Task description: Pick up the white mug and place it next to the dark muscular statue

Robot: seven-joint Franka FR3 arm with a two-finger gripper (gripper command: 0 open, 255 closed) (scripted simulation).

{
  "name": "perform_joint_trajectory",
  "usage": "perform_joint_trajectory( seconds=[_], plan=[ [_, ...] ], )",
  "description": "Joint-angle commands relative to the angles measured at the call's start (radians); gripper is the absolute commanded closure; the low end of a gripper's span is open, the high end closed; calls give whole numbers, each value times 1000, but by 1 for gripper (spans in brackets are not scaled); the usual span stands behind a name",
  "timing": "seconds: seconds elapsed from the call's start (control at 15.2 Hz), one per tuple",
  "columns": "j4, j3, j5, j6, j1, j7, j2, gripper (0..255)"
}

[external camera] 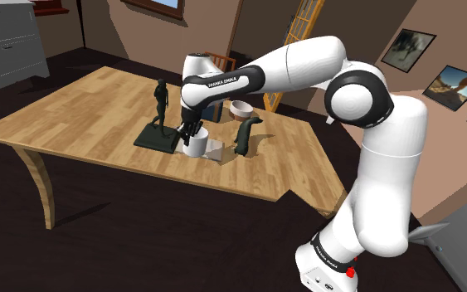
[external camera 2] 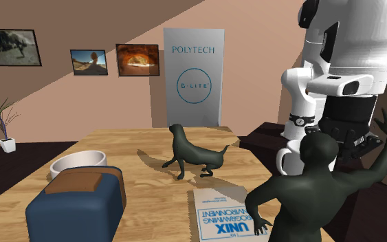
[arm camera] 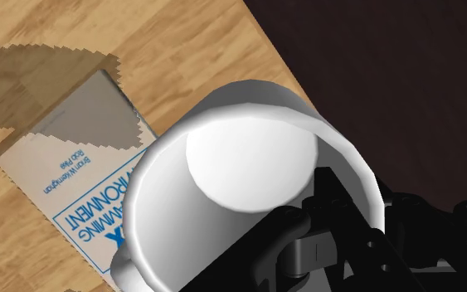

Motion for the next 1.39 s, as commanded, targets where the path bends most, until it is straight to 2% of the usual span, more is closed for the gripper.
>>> perform_joint_trajectory(
  seconds=[0.0, 1.12, 1.32],
  plan=[
    [-6, 1, 2, 22, -1, -1, 14, 255],
    [-34, 14, 23, 195, -10, -13, 161, 255],
    [-34, 14, 23, 195, -10, -13, 161, 255]
  ],
)
